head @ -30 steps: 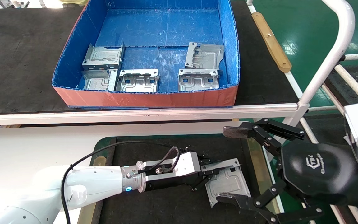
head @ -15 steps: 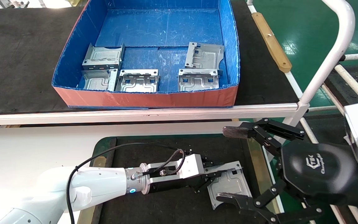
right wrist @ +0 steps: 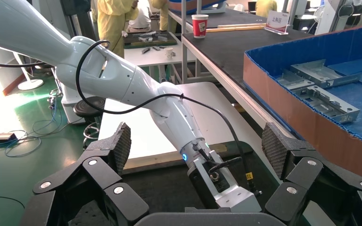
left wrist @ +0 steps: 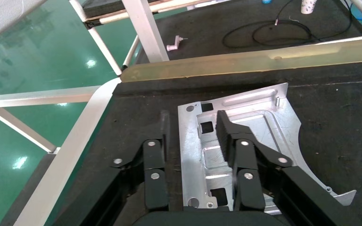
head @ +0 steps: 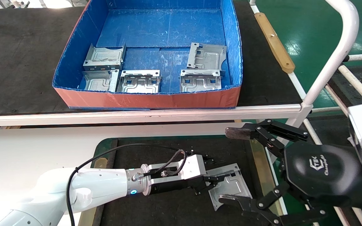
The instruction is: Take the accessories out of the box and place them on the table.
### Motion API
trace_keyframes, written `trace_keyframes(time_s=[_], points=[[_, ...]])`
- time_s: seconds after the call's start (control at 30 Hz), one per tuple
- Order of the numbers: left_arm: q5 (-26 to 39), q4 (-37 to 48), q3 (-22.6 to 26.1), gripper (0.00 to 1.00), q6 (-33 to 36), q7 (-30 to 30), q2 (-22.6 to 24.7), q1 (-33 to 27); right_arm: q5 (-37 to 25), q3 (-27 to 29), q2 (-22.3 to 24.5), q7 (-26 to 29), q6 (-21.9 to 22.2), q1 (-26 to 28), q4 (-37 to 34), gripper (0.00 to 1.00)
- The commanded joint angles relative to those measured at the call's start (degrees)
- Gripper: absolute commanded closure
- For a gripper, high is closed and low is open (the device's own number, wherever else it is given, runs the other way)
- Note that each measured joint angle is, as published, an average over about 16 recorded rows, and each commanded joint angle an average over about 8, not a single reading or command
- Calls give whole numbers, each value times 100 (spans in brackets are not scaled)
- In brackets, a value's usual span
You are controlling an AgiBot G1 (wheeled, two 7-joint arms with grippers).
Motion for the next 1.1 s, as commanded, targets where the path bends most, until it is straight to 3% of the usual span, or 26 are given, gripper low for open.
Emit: trace_keyframes(time_s=[0.03, 0.47, 1.1], points=[[6, 3, -7, 0, 5, 1, -1, -1, 0, 0, 0, 0, 0, 0, 0, 0], [-4, -140, -105, 0, 81, -139, -117, 34, 0, 0, 0, 0, 0, 0, 0, 0], [-320, -1844, -1035, 0, 802, -1772, -1435, 477, 1, -1, 0, -1, 0, 0, -1, 0]])
